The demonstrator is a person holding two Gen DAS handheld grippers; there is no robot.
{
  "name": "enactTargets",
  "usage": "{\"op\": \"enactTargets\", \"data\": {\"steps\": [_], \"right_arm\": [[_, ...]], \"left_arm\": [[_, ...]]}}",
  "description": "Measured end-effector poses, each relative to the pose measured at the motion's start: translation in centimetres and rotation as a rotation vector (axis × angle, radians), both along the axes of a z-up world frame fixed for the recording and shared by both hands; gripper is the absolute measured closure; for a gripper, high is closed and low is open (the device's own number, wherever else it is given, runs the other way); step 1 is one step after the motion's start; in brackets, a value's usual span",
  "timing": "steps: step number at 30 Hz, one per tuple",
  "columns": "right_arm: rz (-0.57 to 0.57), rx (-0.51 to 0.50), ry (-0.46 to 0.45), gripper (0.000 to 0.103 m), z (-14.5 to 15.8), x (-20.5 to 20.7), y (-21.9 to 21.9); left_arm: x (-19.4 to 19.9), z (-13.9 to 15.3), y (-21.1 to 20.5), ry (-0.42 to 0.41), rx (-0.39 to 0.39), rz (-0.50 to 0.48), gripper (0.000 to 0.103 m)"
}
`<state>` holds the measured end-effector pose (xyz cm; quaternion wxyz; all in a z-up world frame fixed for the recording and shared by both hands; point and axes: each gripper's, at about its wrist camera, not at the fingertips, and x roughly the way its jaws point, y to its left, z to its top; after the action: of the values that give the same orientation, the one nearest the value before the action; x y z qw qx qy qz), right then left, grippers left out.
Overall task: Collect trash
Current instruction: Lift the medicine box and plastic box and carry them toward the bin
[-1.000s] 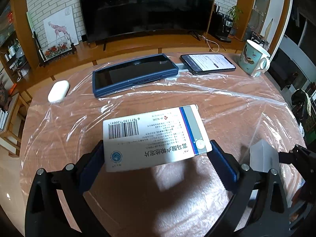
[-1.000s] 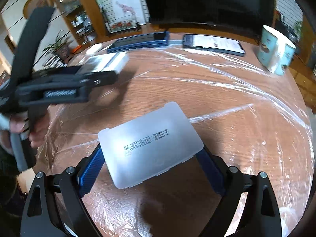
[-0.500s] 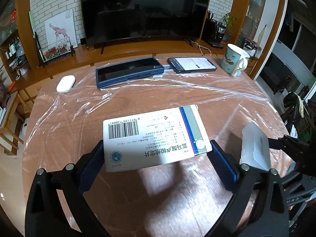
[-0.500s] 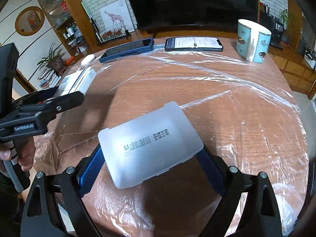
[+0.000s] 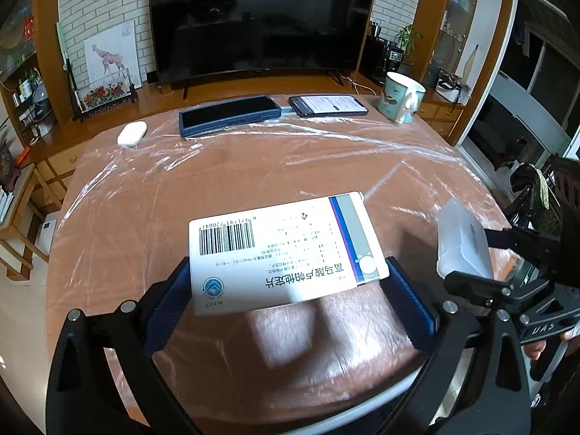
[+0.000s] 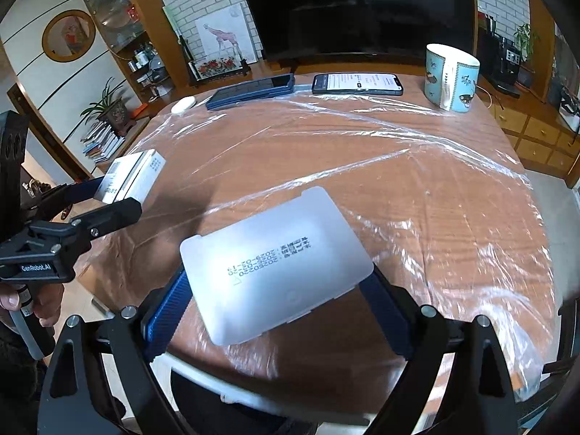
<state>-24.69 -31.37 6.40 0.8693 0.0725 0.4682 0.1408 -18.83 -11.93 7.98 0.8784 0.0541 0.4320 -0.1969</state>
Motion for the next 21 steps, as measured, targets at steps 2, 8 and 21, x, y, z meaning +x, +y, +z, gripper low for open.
{"op": "enactTargets", "data": {"steps": [2,8,21], "right_arm": [[0.007,0.000,-0.001,0.013,0.1,-1.1,-0.1],[0.025,0.020,0.009,0.013,0.1,-3.6,-0.6],[0.122,0.035,0.028,0.013,-0.3,-8.7,-0.9]], "left_arm": [[-1.1,0.0,0.0,0.001,0.001,-0.005,0.003],[-4.2,0.0,-0.4,-0.001,0.012,-0.023,0.003],[-10.4,-0.5,-0.8,0.020,0.025,-0.052,0.003]]}}
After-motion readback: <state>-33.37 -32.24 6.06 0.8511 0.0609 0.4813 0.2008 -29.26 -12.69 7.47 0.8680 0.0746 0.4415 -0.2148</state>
